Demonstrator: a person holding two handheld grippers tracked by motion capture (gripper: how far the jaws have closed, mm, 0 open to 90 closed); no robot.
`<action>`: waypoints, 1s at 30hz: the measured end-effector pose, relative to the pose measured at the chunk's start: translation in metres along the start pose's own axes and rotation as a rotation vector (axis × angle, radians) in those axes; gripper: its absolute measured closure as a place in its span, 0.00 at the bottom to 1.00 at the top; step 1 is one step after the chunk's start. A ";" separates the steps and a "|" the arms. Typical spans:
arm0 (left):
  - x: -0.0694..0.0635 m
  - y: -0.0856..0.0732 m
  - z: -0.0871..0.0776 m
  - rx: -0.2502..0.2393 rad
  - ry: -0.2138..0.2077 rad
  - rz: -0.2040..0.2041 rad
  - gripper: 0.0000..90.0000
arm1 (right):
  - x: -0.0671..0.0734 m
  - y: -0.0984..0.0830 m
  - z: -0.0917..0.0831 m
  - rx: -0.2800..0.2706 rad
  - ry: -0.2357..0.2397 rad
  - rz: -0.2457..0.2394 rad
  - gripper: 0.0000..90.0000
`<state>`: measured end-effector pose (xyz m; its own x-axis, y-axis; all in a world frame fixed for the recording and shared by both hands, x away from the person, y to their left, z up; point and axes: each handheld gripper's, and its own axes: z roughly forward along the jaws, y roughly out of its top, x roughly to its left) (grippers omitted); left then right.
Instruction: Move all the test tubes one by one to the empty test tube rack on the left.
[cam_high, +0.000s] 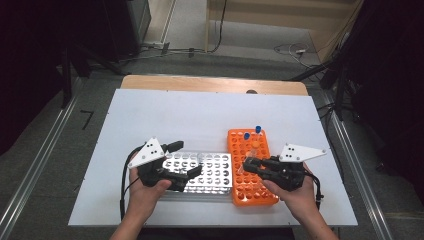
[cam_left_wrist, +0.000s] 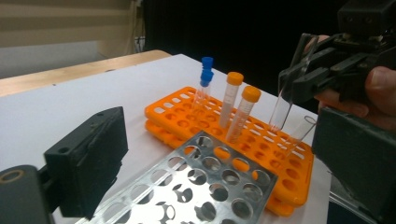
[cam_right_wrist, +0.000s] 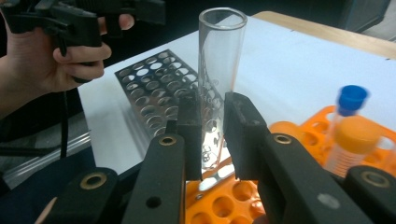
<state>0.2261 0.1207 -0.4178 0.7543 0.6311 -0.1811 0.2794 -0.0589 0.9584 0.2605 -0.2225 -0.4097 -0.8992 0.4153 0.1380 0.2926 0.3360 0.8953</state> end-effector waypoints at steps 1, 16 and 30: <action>-0.002 0.001 0.002 0.004 0.006 0.003 0.11 | 0.001 -0.001 0.002 0.004 0.004 -0.004 0.82; -0.033 0.009 0.023 0.031 -0.113 0.029 0.46 | 0.021 0.000 0.017 0.038 0.054 -0.035 0.82; -0.049 0.009 0.042 0.050 -0.193 0.054 0.66 | 0.031 -0.001 0.026 0.079 0.077 -0.074 0.82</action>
<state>0.2167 0.0574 -0.4093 0.8672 0.4667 -0.1737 0.2614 -0.1298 0.9565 0.2410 -0.1877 -0.4175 -0.9406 0.3218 0.1079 0.2467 0.4297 0.8686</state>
